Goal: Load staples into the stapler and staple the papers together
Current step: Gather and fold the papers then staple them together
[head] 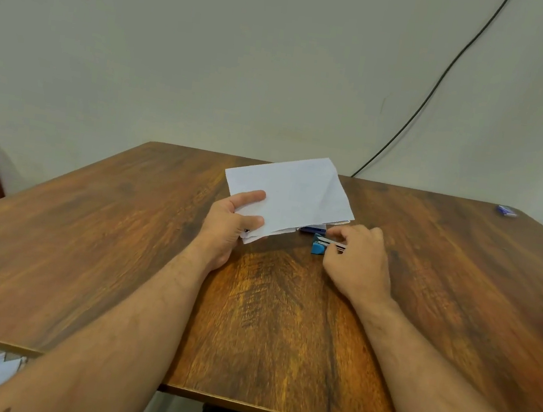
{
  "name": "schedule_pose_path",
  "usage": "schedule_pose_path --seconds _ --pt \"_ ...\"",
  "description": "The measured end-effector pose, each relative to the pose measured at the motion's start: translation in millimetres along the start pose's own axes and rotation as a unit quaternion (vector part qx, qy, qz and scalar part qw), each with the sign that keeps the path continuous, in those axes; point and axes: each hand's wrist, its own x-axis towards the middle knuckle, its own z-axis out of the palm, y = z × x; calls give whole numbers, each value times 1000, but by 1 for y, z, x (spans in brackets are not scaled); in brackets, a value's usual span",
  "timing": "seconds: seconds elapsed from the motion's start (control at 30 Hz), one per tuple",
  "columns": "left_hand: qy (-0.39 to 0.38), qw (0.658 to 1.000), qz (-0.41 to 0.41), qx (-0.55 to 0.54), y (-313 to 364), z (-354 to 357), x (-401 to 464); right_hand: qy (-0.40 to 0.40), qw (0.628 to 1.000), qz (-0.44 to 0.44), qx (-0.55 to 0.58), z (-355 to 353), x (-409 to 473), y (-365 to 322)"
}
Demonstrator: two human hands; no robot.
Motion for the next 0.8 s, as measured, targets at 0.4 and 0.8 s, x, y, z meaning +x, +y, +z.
schedule_pose_path --seconds 0.4,0.8 --pt "6 1000 16 2 -4 -2 6 -75 995 8 -64 -3 -1 -9" --pt "26 1000 13 -5 -5 1 10 -12 970 -23 242 5 -1 -44"
